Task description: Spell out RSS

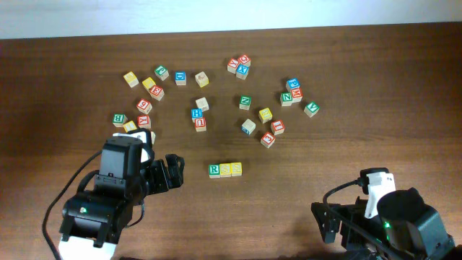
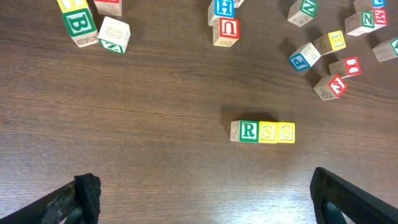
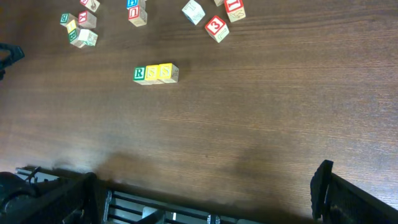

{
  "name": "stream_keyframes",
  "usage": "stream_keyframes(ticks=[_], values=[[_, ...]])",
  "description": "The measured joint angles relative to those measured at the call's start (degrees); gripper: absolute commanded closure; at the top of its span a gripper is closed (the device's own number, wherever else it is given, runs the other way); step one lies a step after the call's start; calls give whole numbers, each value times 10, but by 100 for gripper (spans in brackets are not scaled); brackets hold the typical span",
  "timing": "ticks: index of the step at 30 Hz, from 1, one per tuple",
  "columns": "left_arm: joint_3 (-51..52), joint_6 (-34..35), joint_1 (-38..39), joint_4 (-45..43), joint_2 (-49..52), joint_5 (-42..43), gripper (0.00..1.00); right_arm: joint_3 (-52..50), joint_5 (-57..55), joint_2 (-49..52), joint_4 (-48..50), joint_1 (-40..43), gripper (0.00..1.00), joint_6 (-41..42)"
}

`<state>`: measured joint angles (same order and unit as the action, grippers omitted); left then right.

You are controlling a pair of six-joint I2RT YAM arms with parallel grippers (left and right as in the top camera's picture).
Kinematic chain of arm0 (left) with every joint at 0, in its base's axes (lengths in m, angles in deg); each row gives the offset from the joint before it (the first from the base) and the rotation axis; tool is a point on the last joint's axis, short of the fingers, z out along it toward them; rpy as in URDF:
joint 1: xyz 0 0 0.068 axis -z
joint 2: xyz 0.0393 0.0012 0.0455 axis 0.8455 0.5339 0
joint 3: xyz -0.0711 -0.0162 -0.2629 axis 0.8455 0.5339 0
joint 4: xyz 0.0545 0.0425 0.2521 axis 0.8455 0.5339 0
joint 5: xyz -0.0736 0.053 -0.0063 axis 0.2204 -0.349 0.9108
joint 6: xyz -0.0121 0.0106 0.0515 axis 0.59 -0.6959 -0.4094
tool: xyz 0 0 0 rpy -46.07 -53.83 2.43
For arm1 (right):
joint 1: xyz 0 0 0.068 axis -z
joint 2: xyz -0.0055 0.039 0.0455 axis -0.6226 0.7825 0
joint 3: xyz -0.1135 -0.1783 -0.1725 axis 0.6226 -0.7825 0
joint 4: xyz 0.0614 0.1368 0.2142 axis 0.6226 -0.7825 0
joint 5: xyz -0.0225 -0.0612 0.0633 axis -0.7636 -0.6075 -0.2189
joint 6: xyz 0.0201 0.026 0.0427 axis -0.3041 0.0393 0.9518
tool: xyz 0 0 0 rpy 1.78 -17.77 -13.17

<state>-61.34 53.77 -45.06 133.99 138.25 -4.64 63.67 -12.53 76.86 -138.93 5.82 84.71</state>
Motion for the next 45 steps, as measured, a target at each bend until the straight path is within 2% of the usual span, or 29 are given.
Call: stream_keyframes(ticks=[14, 19, 21, 25, 26, 31, 38, 45], values=[[0, 0, 0, 0, 0, 0, 1, -1, 0, -1, -4, 4, 2, 0], [0, 0, 0, 0, 0, -2, 1, -24, -2, -31, 10, 91, 2, -23], [0, 0, 0, 0, 0, -2, 1, -45, 3, -57, 47, 131, 2, -46], [0, 0, 0, 0, 0, -2, 1, -121, 56, -130, 203, 214, 2, -148], [0, 0, 0, 0, 0, -2, 1, -164, 75, -162, 271, 247, 2, -181], [0, 0, 0, 1, 0, -2, 1, -306, 105, -240, 389, 321, 2, -233], [0, 0, 0, 0, 0, -2, 1, -508, 116, -342, 571, 343, 1, -260], [0, 0, 0, 0, 0, -2, 1, -598, 119, -351, 728, 345, 2, -275]])
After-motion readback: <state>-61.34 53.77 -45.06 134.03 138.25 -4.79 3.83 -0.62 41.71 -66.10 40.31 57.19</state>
